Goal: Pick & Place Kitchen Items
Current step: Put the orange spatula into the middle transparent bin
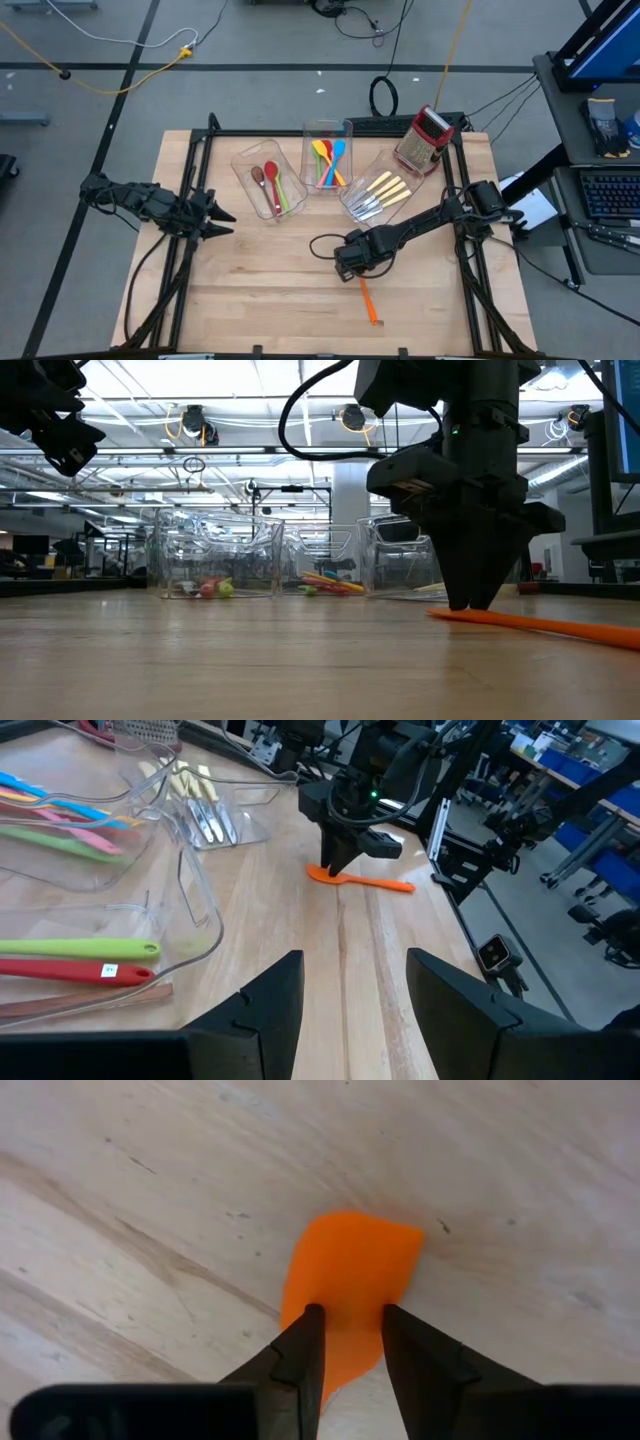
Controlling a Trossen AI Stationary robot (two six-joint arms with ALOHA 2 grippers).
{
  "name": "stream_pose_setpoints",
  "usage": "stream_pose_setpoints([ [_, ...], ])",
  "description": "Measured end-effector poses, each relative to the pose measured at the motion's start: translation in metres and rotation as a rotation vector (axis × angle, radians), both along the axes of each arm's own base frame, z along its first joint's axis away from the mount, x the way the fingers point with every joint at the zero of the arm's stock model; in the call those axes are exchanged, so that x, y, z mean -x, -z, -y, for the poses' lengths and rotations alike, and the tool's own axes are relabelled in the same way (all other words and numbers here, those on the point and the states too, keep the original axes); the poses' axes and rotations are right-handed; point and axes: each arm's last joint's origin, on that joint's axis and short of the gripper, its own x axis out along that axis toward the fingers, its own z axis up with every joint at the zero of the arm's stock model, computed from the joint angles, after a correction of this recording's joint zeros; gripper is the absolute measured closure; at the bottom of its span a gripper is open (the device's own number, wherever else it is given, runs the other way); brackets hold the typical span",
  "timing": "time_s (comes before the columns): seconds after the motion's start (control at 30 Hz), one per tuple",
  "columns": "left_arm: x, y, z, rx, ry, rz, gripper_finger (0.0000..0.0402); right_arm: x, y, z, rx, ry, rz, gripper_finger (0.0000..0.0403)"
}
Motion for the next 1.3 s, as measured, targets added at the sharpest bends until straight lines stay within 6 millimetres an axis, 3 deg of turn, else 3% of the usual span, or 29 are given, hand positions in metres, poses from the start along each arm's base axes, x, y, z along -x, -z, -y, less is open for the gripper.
stream_pose_setpoints([
  [0.53,0.000,0.000,-0.001,-0.005,-0.030,0.004,0.0222,0.000,0.000,0.002,0.005,-0.072,-0.003,0.0310],
  [0.93,0.000,0.000,-0.001,0.014,-0.037,0.002,0.0222,0.005,-0.001,0.015,-0.034,-0.163,-0.103,0.0310],
  [1.3,0.000,0.000,-0.001,0.014,-0.045,0.003,0.0222,0.002,-0.004,0.015,-0.043,-0.131,-0.058,0.0310],
])
